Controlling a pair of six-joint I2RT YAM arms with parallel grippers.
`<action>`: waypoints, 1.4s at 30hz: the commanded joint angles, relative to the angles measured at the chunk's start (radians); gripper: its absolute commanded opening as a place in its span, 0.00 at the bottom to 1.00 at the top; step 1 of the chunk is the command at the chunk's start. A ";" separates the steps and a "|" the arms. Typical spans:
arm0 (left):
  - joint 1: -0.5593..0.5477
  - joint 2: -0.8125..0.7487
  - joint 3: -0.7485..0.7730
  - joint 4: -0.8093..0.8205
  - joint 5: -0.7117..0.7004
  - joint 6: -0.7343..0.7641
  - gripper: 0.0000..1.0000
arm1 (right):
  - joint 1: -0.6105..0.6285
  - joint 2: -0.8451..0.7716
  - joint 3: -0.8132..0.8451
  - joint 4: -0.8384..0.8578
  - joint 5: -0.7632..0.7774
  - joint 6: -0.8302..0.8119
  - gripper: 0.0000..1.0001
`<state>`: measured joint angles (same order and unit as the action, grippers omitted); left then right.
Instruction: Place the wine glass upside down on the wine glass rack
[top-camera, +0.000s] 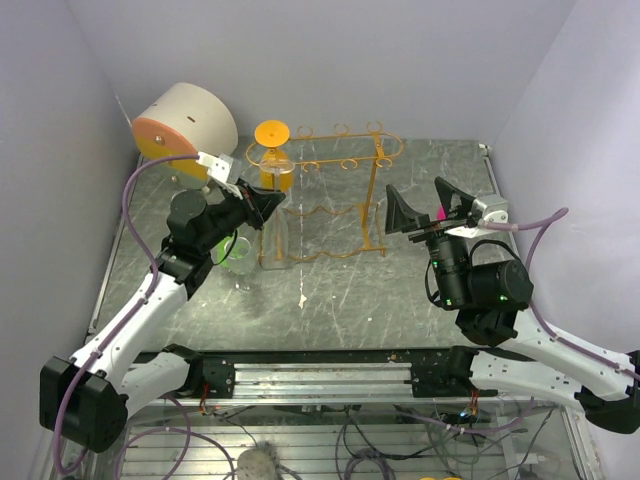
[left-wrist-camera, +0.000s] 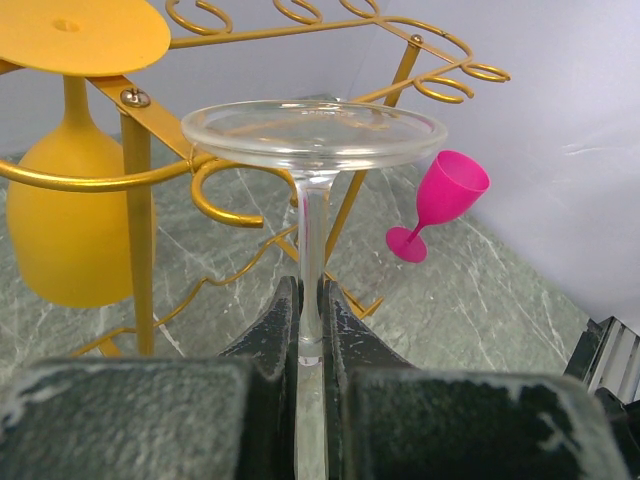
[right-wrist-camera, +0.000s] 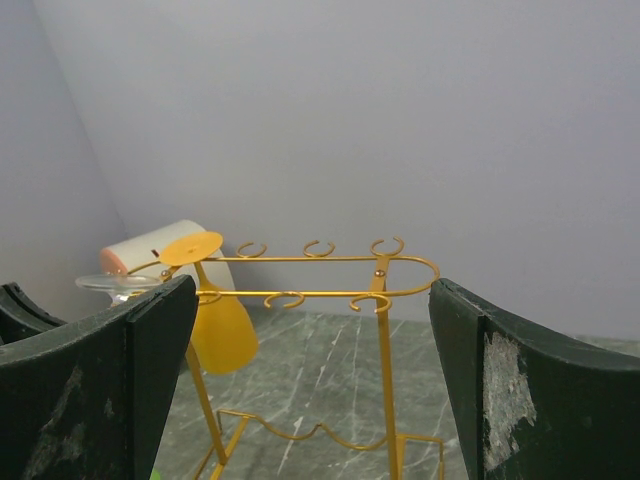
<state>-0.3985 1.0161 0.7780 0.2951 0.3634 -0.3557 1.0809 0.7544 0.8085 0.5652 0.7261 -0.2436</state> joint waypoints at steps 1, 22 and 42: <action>-0.005 -0.034 -0.015 0.104 -0.029 -0.002 0.07 | -0.003 -0.006 -0.006 -0.009 0.006 0.010 1.00; 0.013 -0.039 -0.039 0.120 -0.063 0.029 0.07 | -0.002 -0.008 -0.005 -0.031 0.010 0.026 1.00; 0.018 0.044 0.004 0.103 -0.101 0.061 0.07 | -0.002 -0.004 -0.013 -0.018 0.002 0.032 1.00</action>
<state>-0.3878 1.0481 0.7437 0.3496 0.3019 -0.3248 1.0809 0.7551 0.8070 0.5400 0.7261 -0.2165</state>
